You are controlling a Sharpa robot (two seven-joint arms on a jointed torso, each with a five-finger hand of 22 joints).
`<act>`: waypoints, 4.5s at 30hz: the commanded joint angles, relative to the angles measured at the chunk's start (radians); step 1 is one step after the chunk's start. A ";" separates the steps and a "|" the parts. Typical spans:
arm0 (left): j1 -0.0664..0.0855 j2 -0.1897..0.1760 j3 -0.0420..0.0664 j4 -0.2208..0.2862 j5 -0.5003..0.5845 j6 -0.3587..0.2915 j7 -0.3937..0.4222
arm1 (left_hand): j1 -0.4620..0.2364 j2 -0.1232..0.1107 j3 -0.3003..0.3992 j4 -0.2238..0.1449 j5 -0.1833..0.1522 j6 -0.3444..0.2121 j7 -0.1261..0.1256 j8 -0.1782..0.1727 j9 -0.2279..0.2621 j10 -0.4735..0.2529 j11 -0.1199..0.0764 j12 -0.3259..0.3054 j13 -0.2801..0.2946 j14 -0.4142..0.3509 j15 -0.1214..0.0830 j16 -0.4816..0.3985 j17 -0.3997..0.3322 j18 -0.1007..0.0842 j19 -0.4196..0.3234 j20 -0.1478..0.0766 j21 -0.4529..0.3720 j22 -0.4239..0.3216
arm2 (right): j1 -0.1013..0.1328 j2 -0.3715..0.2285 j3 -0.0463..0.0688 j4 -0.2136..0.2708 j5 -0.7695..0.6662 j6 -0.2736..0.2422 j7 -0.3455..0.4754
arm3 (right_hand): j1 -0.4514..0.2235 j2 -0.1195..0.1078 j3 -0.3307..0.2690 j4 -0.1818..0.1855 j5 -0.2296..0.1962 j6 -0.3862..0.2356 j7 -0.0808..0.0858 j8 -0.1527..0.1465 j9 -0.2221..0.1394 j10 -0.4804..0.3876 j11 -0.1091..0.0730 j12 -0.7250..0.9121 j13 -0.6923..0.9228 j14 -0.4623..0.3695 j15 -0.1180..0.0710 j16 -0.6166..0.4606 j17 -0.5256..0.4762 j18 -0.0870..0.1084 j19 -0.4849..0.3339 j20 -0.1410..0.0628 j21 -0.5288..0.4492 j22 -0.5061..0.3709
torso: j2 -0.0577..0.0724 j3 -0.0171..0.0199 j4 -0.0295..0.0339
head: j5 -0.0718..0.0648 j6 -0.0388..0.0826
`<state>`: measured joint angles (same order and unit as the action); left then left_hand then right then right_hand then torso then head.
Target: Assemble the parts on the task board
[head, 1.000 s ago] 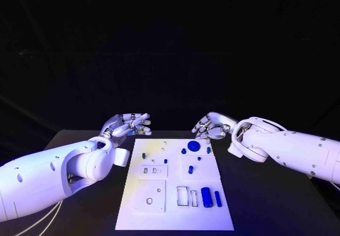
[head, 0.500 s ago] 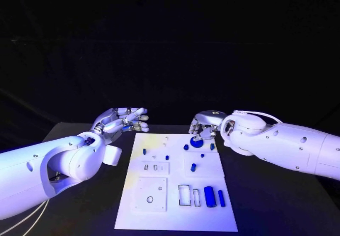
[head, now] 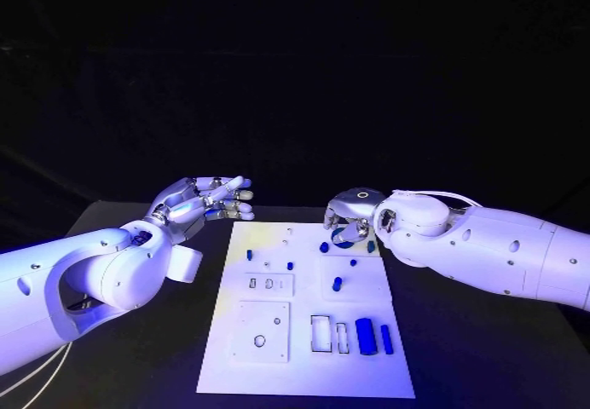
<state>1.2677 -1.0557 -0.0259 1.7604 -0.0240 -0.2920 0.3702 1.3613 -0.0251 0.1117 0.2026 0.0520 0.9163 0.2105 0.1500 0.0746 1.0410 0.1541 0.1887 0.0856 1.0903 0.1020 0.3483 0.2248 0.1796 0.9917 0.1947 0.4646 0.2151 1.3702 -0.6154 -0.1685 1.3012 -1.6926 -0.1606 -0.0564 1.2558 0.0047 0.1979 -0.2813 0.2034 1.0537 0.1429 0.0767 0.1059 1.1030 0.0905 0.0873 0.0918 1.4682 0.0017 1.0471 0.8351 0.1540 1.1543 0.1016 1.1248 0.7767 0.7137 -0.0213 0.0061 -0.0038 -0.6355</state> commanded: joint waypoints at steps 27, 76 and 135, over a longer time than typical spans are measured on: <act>0.020 -0.007 0.001 0.027 0.005 0.021 0.003 | -0.008 0.001 -0.008 0.001 -0.003 0.001 0.008 -0.007 -0.002 -0.002 0.004 -0.008 -0.002 -0.008 0.000 -0.006 0.003 0.000 -0.006 0.000 -0.007 -0.002 | -0.022 0.034 -0.002 -0.014 -0.057 0.028 -0.010 | -0.004 0.001 0.036 0.001 0.004 -0.001 0.005 -0.009 0.007 -0.014 0.005 0.013 -0.009 0.029 0.009 0.098 0.097 -0.026 0.054 0.003 0.054 0.087 | 0.032 -0.0032 0.0052 | 0.006 -0.008; 0.026 -0.005 0.001 0.025 0.005 0.022 -0.007 | -0.006 0.004 -0.009 0.000 -0.003 0.000 0.011 -0.010 -0.003 -0.004 0.006 -0.011 -0.003 -0.009 0.001 -0.008 0.004 0.000 -0.007 0.002 -0.007 -0.003 | -0.037 0.048 -0.002 -0.042 -0.054 0.029 -0.006 | 0.006 0.067 0.177 0.005 -0.017 0.061 -0.002 0.005 0.033 0.043 -0.009 0.045 -0.018 0.018 -0.003 0.161 0.144 -0.035 0.078 -0.001 0.098 0.164 | 0.034 -0.0026 0.0042 | 0.009 -0.025; 0.036 0.002 0.001 0.013 0.041 0.020 -0.013 | 0.004 0.011 -0.008 -0.006 -0.003 0.000 0.013 -0.015 -0.004 -0.006 0.007 -0.017 -0.005 -0.010 0.003 -0.012 0.007 0.001 -0.009 0.004 -0.008 -0.004 | -0.030 0.189 0.012 -0.153 -0.009 -0.188 -0.052 | -0.051 0.028 0.205 0.047 -0.041 0.070 -0.008 0.002 0.052 0.056 -0.013 0.033 -0.022 0.016 -0.006 0.183 0.159 -0.038 0.083 0.000 0.111 0.193 | 0.058 -0.0160 0.0305 | 0.017 -0.009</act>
<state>1.3022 -1.0552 -0.0259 1.7706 0.0153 -0.2908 0.3507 1.3655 -0.0211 0.1036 0.1997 0.0520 0.9163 0.2176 0.1405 0.0716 1.0374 0.1576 0.1762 0.0824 1.0870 0.1054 0.3404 0.2304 0.1793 0.9882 0.1982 0.4608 0.2128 1.3407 -0.4259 -0.1571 1.1505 -1.6999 -0.3646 -0.1035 1.2107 0.0360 0.4016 -0.2393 0.1590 1.1203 0.1360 0.0717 0.1548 1.1606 0.0726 0.1255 0.0690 1.4683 0.0015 1.2264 0.9946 0.1303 1.2309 0.1000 1.2296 0.9689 0.7711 -0.0374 0.0378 0.0133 -0.6434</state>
